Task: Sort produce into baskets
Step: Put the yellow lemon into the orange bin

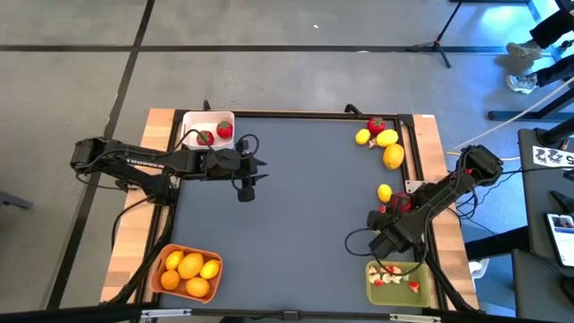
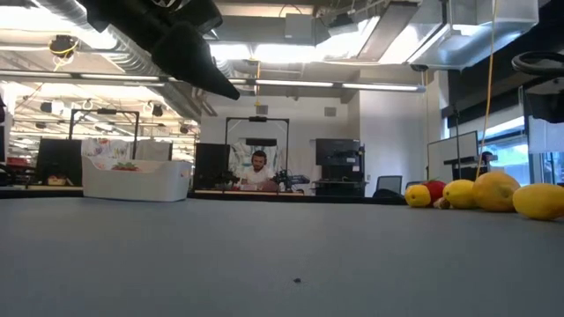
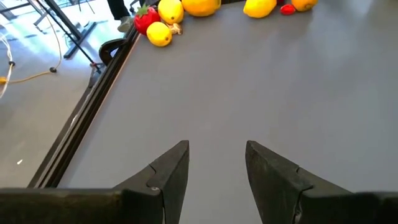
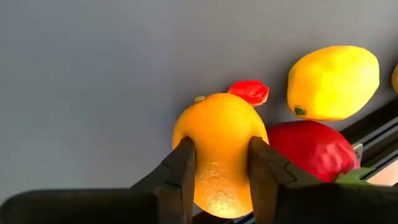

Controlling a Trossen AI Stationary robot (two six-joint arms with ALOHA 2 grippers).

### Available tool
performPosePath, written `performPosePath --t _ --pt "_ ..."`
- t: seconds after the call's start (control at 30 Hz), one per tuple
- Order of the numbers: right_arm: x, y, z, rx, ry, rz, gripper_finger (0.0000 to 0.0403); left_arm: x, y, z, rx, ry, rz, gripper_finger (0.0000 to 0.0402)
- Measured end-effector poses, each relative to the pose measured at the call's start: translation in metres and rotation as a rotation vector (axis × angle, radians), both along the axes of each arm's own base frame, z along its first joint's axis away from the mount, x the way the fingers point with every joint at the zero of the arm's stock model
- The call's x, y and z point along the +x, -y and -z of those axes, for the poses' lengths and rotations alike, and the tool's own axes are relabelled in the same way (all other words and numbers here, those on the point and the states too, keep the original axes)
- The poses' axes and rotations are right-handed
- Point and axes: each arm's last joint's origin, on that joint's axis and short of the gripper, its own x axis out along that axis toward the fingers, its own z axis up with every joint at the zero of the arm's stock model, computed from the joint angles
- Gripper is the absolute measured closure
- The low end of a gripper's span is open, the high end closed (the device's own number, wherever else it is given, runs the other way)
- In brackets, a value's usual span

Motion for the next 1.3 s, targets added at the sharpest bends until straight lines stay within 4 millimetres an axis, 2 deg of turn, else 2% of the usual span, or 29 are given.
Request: performPosePath --t 0.1,0.33,0.5,0.77,1.0,1.13,1.3 --pt "0.003 -0.003 -0.005 -0.012 0.007 0.013 0.0308 0.000 0.000 0.000 0.000 0.003 0.000 0.0247" --pt "0.019 -0.012 -0.031 -0.037 0.096 -0.012 0.0314 0.000 0.000 -0.001 -0.010 0.012 -0.007 0.0247" --pt "0.034 -0.016 -0.048 -0.041 0.201 -0.016 0.0295 0.000 0.000 -0.001 -0.036 0.021 -0.023 0.0247" --pt "0.083 -0.009 -0.058 -0.031 0.545 -0.107 0.0296 0.001 0.005 0.000 -0.126 0.043 -0.013 0.0247" --pt "0.130 0.004 -0.064 0.047 0.901 -0.162 0.0294 0.000 0.037 0.002 -0.224 0.024 0.093 0.0247" --pt "0.147 0.008 -0.075 0.070 1.068 -0.164 0.0293 -0.005 0.063 0.004 -0.274 -0.002 0.157 0.0247" --pt "0.156 0.005 -0.088 0.108 1.227 -0.168 0.0293 -0.011 0.091 0.004 -0.316 0.010 0.176 0.0247"
